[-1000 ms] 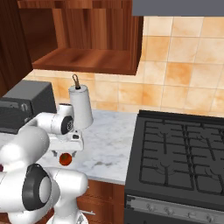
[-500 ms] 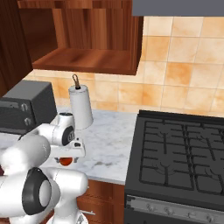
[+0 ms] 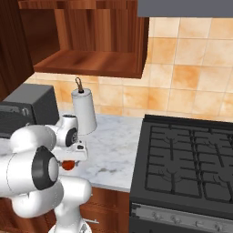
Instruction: Pick the tomato from the counter and place it in the cabinet. Then close the cabinet.
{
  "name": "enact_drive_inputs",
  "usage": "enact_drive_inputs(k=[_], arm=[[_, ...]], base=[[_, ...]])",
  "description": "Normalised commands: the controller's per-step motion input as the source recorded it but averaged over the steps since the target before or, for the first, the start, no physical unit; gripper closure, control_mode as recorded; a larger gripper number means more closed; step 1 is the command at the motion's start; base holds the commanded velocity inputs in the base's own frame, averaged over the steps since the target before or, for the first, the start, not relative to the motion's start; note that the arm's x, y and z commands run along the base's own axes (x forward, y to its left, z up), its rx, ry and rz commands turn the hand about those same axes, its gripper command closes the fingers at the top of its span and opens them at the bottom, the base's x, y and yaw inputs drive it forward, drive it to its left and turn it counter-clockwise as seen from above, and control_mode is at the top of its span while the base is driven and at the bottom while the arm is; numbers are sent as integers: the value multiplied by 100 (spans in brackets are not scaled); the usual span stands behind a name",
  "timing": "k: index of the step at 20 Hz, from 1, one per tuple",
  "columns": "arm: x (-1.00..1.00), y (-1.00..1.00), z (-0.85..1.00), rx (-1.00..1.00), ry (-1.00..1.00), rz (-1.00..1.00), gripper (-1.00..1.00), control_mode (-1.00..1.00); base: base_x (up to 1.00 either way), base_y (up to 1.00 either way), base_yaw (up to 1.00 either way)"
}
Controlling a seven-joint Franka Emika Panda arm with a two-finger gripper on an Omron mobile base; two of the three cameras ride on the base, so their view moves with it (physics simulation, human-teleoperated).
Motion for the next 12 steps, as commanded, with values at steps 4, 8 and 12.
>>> enact_drive_inputs(k=[4,8,12], arm=[[-6,7,5,-4,-2,3,100,-100],[-33,-1,82,-1,-24,3,100,-100],[-48,-6,100,0,-24,0,100,-100]], base=[[0,0,0],[0,0,0],[0,0,0]])
